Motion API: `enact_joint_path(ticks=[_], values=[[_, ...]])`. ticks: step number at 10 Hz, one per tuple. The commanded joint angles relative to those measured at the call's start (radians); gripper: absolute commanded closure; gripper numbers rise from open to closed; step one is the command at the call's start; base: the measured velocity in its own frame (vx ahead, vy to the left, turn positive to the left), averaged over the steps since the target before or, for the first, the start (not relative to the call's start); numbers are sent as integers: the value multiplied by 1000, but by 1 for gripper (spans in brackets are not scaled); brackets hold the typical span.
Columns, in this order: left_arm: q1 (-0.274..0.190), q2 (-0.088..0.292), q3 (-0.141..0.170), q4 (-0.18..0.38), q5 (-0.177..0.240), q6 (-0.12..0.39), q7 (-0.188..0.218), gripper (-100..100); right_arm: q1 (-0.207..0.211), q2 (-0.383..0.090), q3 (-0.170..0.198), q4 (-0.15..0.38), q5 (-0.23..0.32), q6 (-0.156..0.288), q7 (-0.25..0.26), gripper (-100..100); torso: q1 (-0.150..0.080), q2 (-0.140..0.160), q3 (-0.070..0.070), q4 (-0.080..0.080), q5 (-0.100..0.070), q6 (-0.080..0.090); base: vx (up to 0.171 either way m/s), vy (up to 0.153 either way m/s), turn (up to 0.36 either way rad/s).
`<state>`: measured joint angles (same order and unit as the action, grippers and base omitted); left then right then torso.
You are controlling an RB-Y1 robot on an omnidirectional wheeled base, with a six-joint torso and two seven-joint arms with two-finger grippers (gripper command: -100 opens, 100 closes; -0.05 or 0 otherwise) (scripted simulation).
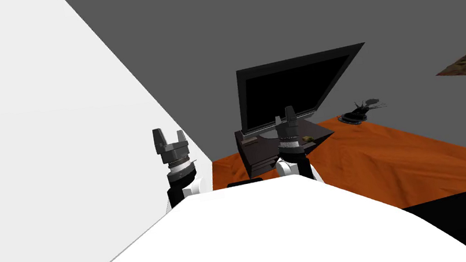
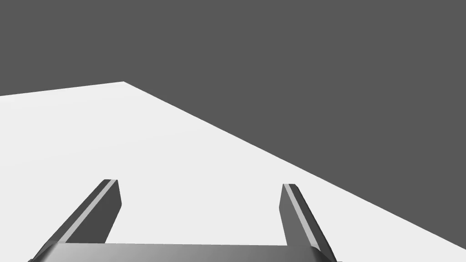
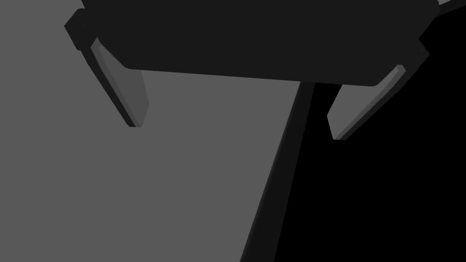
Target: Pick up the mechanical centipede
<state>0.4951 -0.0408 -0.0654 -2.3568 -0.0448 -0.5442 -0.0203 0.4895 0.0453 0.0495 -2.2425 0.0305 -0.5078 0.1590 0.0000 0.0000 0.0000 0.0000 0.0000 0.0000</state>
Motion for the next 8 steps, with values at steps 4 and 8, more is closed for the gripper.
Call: enact_joint_path(ticks=[4, 8], values=[[0, 0, 0, 0, 0, 0, 0, 0, 29, -124, -18, 12, 13, -1, 56, -100, 0, 5, 3, 1, 0, 0, -62, 0, 87], [0, 0, 0, 0, 0, 0, 0, 0, 89, -225, -59, 56, 26, 8, 162, -100, 0, 6, 4, 1, 0, 0, -91, 10, 234]])
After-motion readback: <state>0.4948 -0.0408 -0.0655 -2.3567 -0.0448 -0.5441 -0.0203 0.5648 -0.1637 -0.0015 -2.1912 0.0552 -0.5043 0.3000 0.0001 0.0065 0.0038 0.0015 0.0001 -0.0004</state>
